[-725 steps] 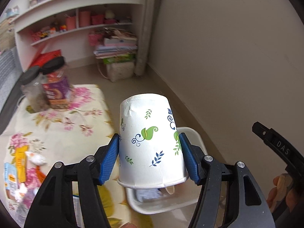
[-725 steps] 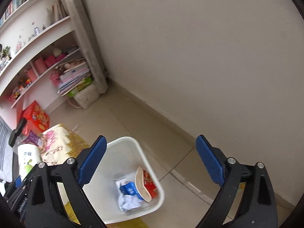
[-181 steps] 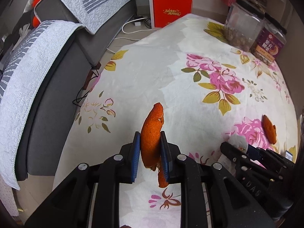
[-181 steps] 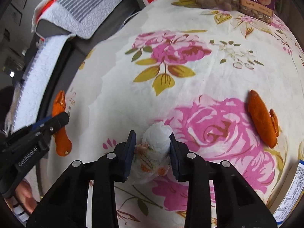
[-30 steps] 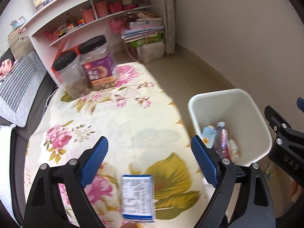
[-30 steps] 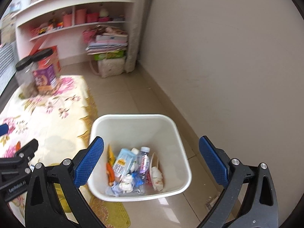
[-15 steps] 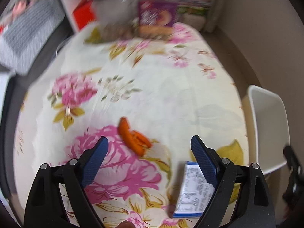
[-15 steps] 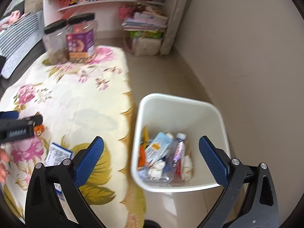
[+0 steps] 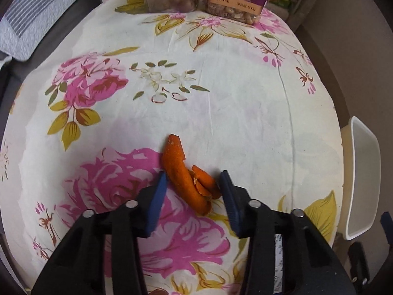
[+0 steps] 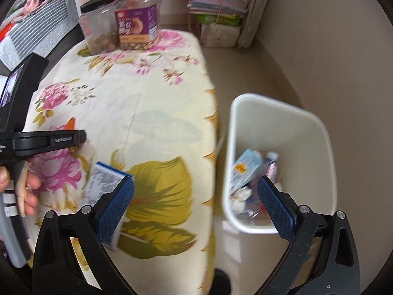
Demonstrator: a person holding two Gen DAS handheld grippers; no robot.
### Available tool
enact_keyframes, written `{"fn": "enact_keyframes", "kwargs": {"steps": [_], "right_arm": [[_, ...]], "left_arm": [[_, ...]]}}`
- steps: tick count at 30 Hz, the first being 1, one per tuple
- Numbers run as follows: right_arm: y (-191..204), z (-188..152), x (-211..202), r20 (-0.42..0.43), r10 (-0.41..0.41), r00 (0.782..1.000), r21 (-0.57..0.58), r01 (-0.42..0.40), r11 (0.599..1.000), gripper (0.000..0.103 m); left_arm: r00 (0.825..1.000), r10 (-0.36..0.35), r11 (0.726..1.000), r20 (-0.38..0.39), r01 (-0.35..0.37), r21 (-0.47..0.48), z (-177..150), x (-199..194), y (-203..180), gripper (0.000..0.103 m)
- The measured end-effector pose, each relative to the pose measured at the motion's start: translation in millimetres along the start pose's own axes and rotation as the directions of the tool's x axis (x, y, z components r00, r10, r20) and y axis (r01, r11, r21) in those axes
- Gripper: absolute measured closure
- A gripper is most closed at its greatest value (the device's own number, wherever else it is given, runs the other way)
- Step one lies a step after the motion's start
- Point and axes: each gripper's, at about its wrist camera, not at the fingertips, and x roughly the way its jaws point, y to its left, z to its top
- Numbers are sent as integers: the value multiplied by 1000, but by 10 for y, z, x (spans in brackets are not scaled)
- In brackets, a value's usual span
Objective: Collect trash
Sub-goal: 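Grasp the second orange peel with the left gripper, then grasp the blue-and-white carton with the right gripper while the left gripper holds the peel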
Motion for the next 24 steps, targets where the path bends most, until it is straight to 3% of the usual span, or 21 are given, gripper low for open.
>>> {"fn": "enact_keyframes", "kwargs": {"steps": [5,17,20,23,24], "right_arm": [[185,-44,136,-81,79,994,30,-77,997,7],[798,-126,481,-216,178,960,38,-174,984,7],[896,-119,570,-238,193,952,56,-185,981,8],[1011,-71,547,-203,172,964,26,-171,985,23],[1045,-47,534,-192,167,967,17,-167,986,36]], "left_arm": [[999,37,996,37,-40,85,-93,-57,8,79],[986,79,991,144,-94,94,-303,-565,438,80],[976,126,984,179,-146,101,-388,-642,538,80],[973,132,983,191,-153,99,-444,-692,653,80],[972,132,984,194,-153,96,-459,-708,691,79]]}}
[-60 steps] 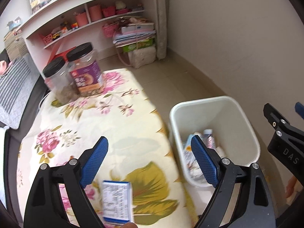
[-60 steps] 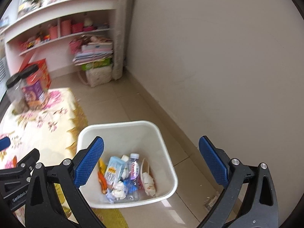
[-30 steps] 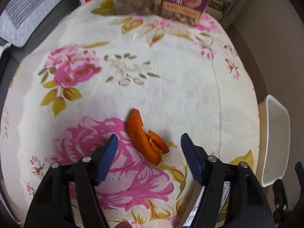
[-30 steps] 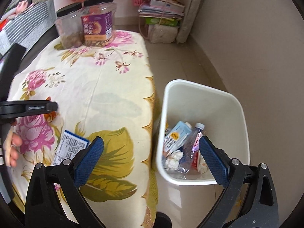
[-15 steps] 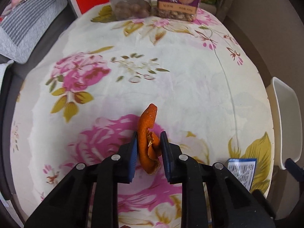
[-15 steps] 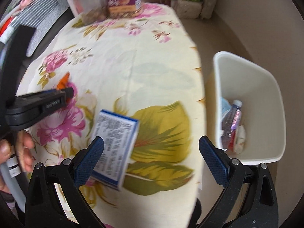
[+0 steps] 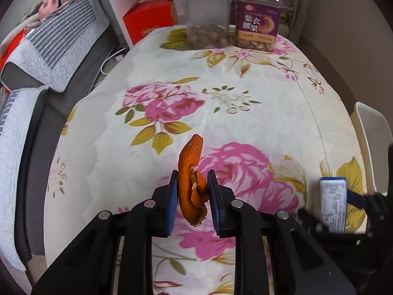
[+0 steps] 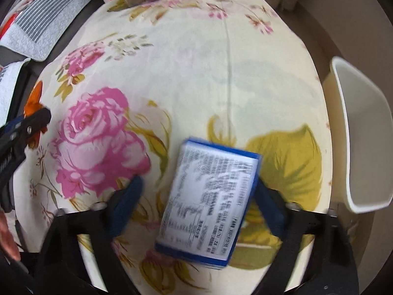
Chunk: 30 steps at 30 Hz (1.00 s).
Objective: Collect trash
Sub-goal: 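Grasp the blue-and-white carton with the right gripper while the left gripper holds the peel, then carry the carton and orange peel to the white bin and release both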
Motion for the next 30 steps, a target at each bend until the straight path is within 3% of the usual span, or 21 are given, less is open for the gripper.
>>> {"fn": "enact_keyframes", "kwargs": {"steps": [1,2,10,15,20,30], "right_arm": [[33,21,-9,8,-2,1000,-7,2,1000,47],[72,47,-12,14,1,1000,-15,-1,1000,49],[394,257,-86,88,51,995,-74,-44,996,51],[576,447,-378,238,79,968,-135,-47,990,51],[691,571,-743,414,90,906,-163,-24,986,50],[701,502,-1376,653,85,752,-167,34,985,50]], "left_arm": [[1000,1,1000,3,-1,-3,-11,-6,29,79],[1000,3,1000,6,-3,-6,-18,-11,59,79],[1000,3,998,29,-1,-63,-57,-64,339,79],[995,10,993,94,1,-119,-23,-189,500,79],[977,66,986,204,-32,-163,47,-417,607,79],[905,142,976,400,-60,-211,179,-976,605,79]]}}
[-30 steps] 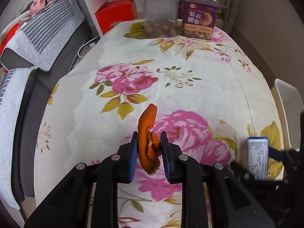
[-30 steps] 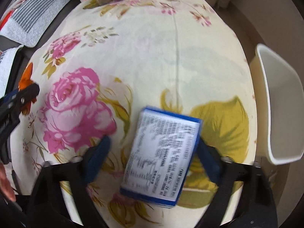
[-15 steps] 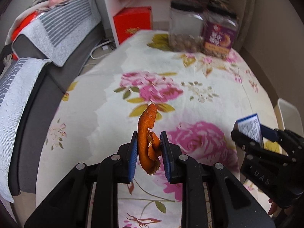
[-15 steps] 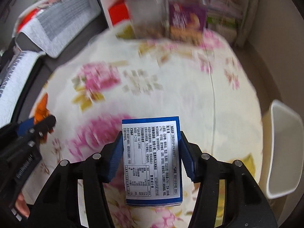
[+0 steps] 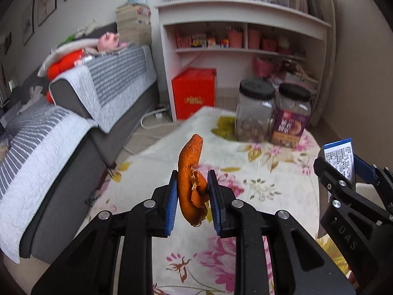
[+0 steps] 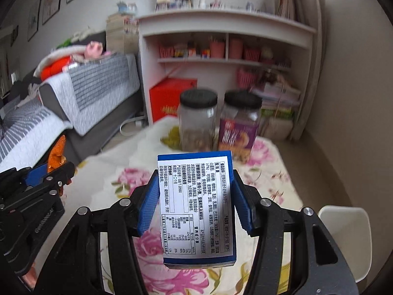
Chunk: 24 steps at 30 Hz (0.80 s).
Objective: Collect trash
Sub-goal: 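Carry the carton and orange peel to the white bin and release both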
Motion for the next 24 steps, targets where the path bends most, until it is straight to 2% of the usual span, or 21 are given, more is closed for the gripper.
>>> {"fn": "enact_keyframes", "kwargs": {"steps": [9,24], "right_arm": [[-111,101,-341,158,-81,984,-21,86,996,50],[-575,42,-600,189,-150,970,16,150,989,50]], "left_arm": [[997,-22,1000,69,21,9,63,-224,-205,78],[989,-97,995,110,93,46,148,-438,-708,78]]}}
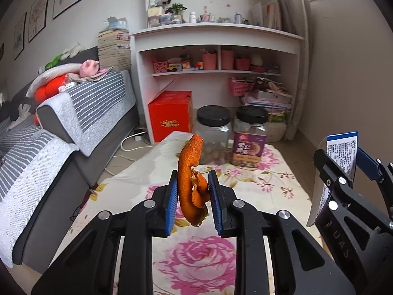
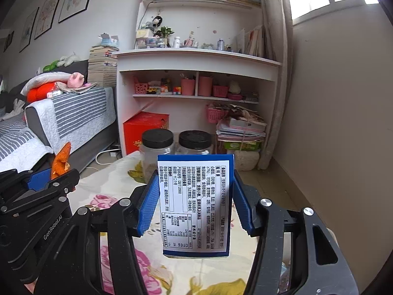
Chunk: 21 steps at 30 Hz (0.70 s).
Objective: Collect trash
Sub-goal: 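Carry the carton and orange peel to the white bin and release both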
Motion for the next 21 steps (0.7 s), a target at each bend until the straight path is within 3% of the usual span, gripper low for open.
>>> {"fn": "enact_keyframes", "kwargs": {"steps": [21], "right_arm": [[-1006,-188,-183,-24,-157,987,58,159,986,50]], "left_arm": [[992,-124,990,15,122,74,24,-136,-902,77]]}}
